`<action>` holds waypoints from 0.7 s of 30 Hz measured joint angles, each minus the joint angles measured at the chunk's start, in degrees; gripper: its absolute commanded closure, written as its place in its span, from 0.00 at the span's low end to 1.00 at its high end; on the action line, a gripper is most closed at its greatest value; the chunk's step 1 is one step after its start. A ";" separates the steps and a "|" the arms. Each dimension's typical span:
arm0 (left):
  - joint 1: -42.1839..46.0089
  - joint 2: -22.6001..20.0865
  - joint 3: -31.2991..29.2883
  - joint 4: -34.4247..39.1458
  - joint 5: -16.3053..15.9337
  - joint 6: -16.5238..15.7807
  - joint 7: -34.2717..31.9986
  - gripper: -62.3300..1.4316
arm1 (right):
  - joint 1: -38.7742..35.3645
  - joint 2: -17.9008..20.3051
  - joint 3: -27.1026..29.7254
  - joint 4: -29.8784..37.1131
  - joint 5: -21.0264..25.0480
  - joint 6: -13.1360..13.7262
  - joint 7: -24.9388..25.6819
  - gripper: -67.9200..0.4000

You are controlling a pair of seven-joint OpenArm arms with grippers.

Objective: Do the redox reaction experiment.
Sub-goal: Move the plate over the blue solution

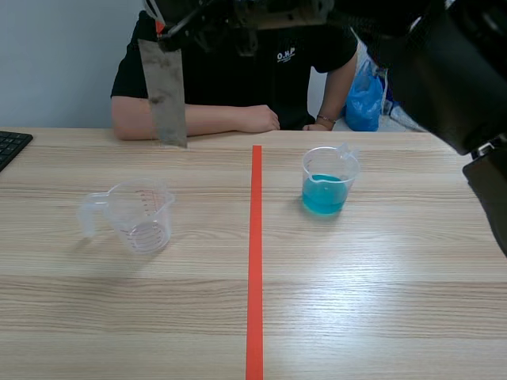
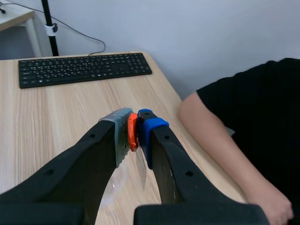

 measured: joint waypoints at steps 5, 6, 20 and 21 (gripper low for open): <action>0.00 0.00 0.00 0.00 0.00 0.00 0.00 0.91 | 0.00 0.02 5.70 4.94 5.27 0.00 -7.26 0.98; 0.00 0.00 0.00 0.00 0.00 0.00 0.00 0.91 | 0.02 0.02 6.78 5.66 5.86 0.00 -8.85 0.98; 0.00 0.00 0.00 0.00 0.00 0.00 0.02 0.91 | -0.42 0.00 25.75 6.21 9.49 1.62 -20.74 0.98; 0.00 0.00 0.00 0.00 0.00 0.00 0.00 0.91 | -0.70 0.00 27.06 6.21 9.49 2.05 -21.77 0.99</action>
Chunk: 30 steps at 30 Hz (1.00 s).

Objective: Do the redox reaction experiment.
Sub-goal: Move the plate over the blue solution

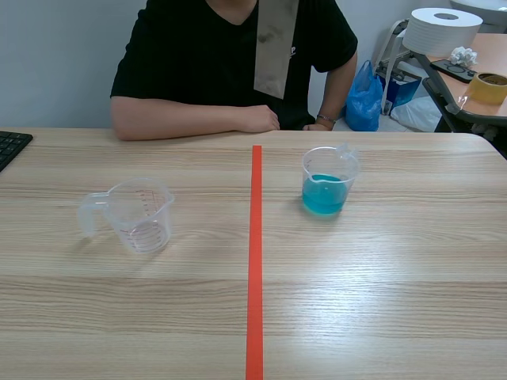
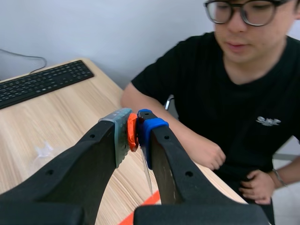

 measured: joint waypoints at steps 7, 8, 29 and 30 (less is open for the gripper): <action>0.00 0.00 0.00 0.00 0.00 0.00 0.02 0.91 | -1.09 2.38 5.64 -0.04 -0.02 0.33 -2.51 0.98; 0.00 0.00 0.00 0.00 0.00 0.00 0.00 0.91 | -1.07 3.21 5.88 -0.04 -0.02 0.33 -2.51 0.98; 0.00 0.00 0.00 0.00 0.00 0.00 0.02 0.91 | -2.99 5.86 6.10 -4.70 -3.89 3.32 -0.74 0.98; 0.00 0.00 0.00 0.00 0.00 0.00 0.02 0.91 | -2.99 5.86 6.10 -5.79 -3.98 3.78 -0.13 0.98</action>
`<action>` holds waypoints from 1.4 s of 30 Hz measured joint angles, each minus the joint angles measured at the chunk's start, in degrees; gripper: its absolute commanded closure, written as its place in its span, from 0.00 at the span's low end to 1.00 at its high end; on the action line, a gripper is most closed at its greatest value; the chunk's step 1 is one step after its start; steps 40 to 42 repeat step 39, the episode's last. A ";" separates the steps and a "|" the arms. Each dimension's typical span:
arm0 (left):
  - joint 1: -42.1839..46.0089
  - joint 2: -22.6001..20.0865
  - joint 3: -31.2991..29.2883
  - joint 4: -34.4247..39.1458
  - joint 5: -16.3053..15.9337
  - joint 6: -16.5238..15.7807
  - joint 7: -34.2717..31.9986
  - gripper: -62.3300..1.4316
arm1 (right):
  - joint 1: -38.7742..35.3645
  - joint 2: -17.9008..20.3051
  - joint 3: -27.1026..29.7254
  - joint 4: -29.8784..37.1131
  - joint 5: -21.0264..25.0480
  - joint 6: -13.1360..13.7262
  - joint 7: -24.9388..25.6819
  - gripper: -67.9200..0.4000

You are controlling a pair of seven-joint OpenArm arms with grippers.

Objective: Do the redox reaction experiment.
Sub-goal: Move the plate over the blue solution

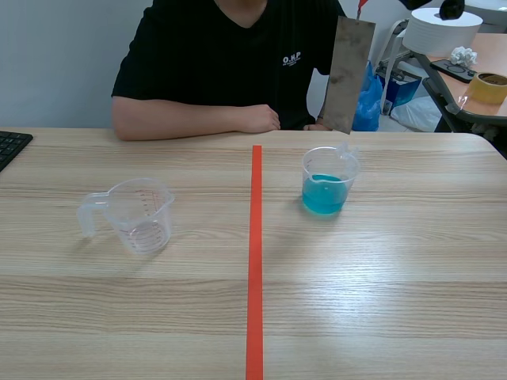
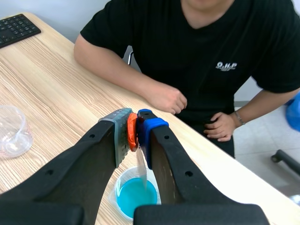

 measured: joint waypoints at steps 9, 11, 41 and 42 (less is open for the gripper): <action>0.00 0.00 0.00 0.00 0.00 0.00 0.00 0.91 | 0.00 -0.13 -1.20 -11.08 -3.30 2.60 6.19 0.98; 0.00 0.00 0.00 0.00 0.00 0.00 0.00 0.91 | -0.02 -0.13 -1.20 -12.76 -3.98 3.85 7.34 0.98; 0.00 0.00 0.00 0.00 0.00 0.00 0.00 0.91 | 0.00 -0.15 -1.20 -14.80 -5.81 3.82 10.16 0.98; 0.00 0.00 0.00 0.00 0.00 0.00 0.00 0.91 | 0.00 -0.15 -1.20 -14.80 -5.81 3.82 10.16 0.98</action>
